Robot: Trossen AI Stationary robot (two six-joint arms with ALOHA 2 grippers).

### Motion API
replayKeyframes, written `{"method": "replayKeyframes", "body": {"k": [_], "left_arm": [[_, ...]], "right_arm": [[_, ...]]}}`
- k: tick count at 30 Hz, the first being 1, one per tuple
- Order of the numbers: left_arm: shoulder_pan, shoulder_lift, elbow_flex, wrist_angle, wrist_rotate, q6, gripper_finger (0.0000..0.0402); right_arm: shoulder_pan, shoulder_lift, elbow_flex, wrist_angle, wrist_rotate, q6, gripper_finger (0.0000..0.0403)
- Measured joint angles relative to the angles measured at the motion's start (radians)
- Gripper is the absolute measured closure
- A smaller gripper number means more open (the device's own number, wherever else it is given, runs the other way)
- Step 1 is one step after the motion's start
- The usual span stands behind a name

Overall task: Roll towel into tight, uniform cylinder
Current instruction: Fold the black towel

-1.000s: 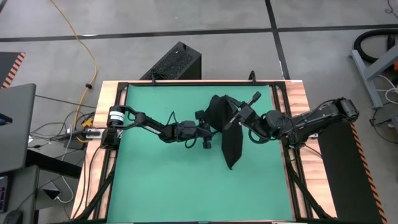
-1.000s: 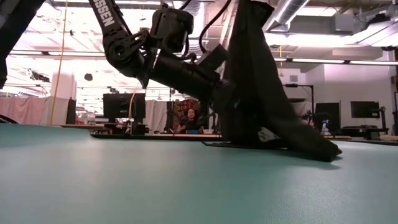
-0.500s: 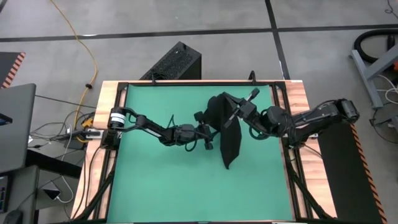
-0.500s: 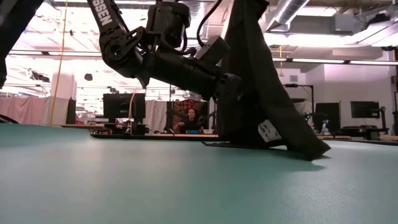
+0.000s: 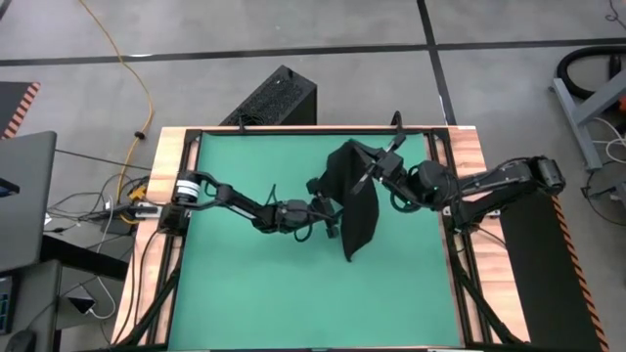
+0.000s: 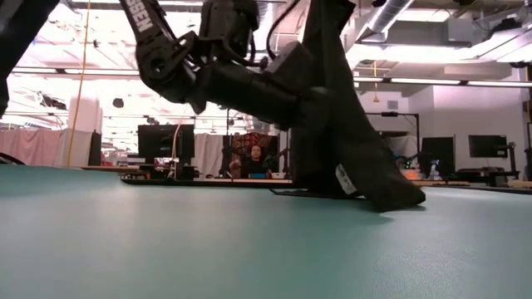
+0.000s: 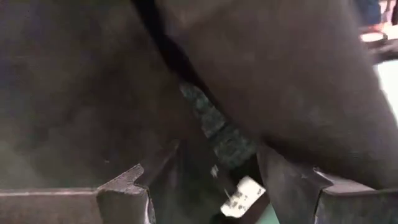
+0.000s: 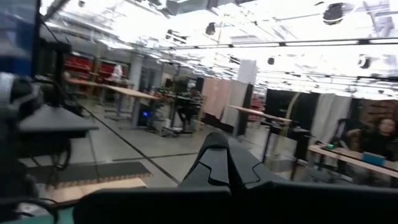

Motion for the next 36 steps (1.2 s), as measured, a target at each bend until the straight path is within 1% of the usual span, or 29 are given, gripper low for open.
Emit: {"method": "replayKeyframes", "body": {"k": [2,3,6,8,9,10,11,13,14,15,16,18,19,21,23,26,30,33,36], "left_arm": [[0.0,0.044,0.045,-0.001,-0.014,0.043,0.0203],[0.0,0.064,0.063,-0.004,-0.045,0.063,0.0203],[0.0,0.113,0.12,-0.005,-0.177,0.158,0.0204],[0.0,0.12,0.136,-0.022,-0.284,0.235,0.0218],[0.0,0.12,0.138,-0.024,-0.309,0.247,0.023],[0.003,0.119,0.138,-0.018,-0.307,0.244,0.0246],[0.008,0.117,0.138,-0.014,-0.278,0.23,0.0267],[0.017,0.113,0.138,-0.01,-0.187,0.192,0.0317],[0.024,0.112,0.139,-0.01,-0.162,0.181,0.0346],[0.027,0.111,0.14,-0.016,-0.154,0.175,0.0372],[0.029,0.111,0.14,-0.026,-0.159,0.178,0.0386],[0.031,0.108,0.14,-0.053,-0.222,0.222,0.0393],[0.029,0.1,0.139,-0.076,-0.269,0.258,0.0397],[0.023,0.073,0.139,-0.112,-0.339,0.321,0.04],[0.016,0.03,0.132,-0.148,-0.358,0.356,0.0401],[0.012,-0.043,0.099,-0.214,-0.358,0.356,0.0401],[0.015,-0.168,0.042,-0.32,-0.357,0.296,0.0401],[0.016,-0.263,-0.008,-0.374,-0.341,0.255,0.0401],[0.015,-0.343,-0.065,-0.419,-0.356,0.223,0.0401]], "right_arm": [[0.0,0.0,0.0,0.004,-0.006,0.007,0.0403],[0.002,0.0,0.0,0.003,-0.006,0.007,0.0403],[0.014,0.0,0.0,-0.002,-0.006,0.001,0.0403],[0.027,0.0,0.0,-0.004,-0.006,-0.008,0.0403],[0.031,0.0,0.0,-0.005,-0.006,-0.01,0.0403],[0.032,0.0,0.0,-0.005,-0.006,-0.011,0.0403],[0.033,0.0,0.0,-0.005,-0.007,-0.011,0.0403],[0.037,0.0,0.0,-0.005,-0.007,-0.011,0.0403],[0.04,0.0,0.0,-0.006,-0.006,-0.011,0.0403],[0.045,0.0,0.0,-0.01,-0.002,-0.011,0.0403],[0.052,0.0,0.0,-0.017,0.004,-0.012,0.0403],[0.073,0.0,0.0,-0.04,0.026,-0.03,0.0403],[0.083,0.0,0.0,-0.056,0.065,-0.046,0.0403],[0.108,0.0,0.0,-0.113,0.18,-0.074,0.0403],[0.121,0.0,0.0,-0.185,0.295,-0.086,0.0403],[0.123,0.0,0.0,-0.276,0.413,-0.082,0.0403],[0.139,0.0,0.0,-0.322,0.487,-0.081,0.0403],[0.146,0.0,0.0,-0.328,0.499,-0.081,0.0403],[0.153,0.0,0.0,-0.33,0.501,-0.081,0.0403]]}}
